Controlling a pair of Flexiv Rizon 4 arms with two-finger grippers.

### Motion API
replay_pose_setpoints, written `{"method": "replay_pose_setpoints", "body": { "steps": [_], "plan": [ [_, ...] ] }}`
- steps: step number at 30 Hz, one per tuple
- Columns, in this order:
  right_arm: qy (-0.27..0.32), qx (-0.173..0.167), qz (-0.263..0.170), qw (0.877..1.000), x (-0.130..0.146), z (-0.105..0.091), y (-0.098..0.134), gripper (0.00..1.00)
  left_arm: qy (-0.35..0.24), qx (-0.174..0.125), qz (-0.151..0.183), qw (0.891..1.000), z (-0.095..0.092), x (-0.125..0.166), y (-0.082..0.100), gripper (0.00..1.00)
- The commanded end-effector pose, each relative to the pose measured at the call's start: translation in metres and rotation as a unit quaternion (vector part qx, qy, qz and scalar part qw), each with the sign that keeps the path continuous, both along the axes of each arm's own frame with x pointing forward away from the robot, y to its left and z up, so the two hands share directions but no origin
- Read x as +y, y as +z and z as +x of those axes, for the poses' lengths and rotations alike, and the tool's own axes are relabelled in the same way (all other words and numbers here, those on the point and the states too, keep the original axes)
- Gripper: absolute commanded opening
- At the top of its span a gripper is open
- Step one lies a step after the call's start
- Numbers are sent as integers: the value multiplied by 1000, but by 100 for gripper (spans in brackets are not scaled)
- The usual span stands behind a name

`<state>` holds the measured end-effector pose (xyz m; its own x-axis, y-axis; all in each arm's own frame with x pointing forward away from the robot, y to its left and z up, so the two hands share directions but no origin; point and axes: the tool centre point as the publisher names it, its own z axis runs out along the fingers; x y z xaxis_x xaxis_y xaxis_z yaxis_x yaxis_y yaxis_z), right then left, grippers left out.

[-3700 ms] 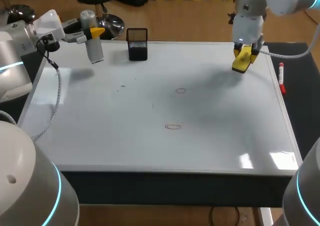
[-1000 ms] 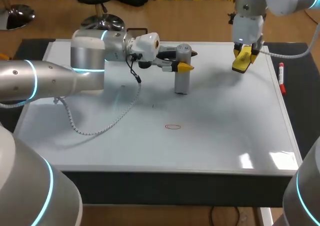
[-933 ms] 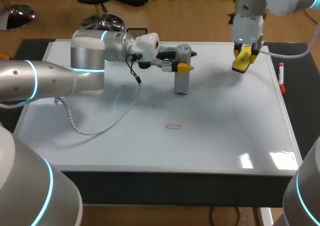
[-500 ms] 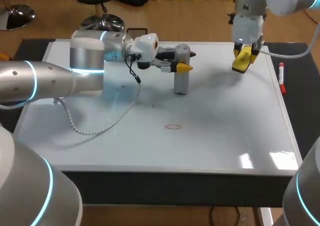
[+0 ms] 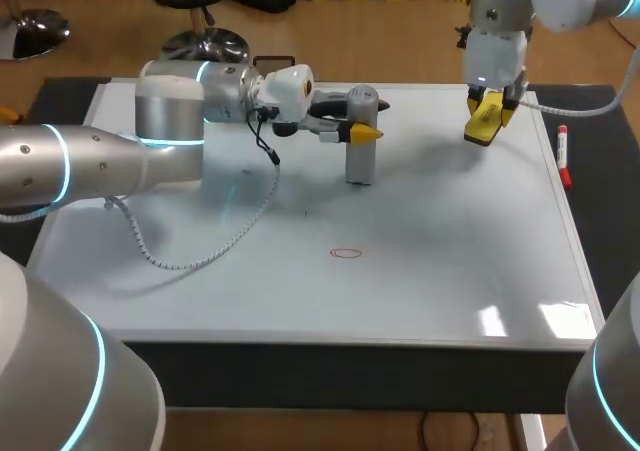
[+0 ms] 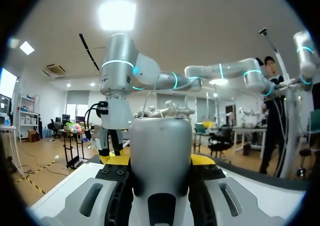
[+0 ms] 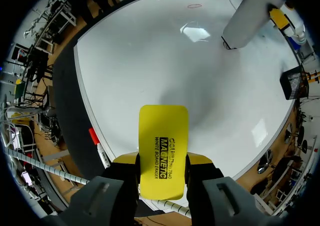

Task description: Pick up the inspection probe, press it on each red-marked spot on the whiteboard one by one, put down the probe, pick up the eraser, and wipe off all the red marks.

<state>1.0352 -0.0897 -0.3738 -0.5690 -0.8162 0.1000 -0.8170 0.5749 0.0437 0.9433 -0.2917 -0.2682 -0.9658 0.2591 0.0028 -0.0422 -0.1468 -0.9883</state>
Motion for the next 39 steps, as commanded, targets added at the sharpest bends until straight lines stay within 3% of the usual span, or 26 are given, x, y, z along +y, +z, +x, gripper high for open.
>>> {"method": "replay_pose_setpoints", "body": {
  "steps": [1,12,24,39],
  "plan": [
    [1,1,-1,1000,-1,1,1,0,5,-7,7,1000,-2,3,16,0],
    [1,1,-1,1000,-1,1,1,0,32,-25,4,999,9,36,40,0],
    [1,1,-1,1000,-1,1,1,0,120,-30,4,992,40,120,50,0],
    [1,1,-1,1000,-1,1,1,0,212,-35,1,977,72,210,50,0]
  ]
}}
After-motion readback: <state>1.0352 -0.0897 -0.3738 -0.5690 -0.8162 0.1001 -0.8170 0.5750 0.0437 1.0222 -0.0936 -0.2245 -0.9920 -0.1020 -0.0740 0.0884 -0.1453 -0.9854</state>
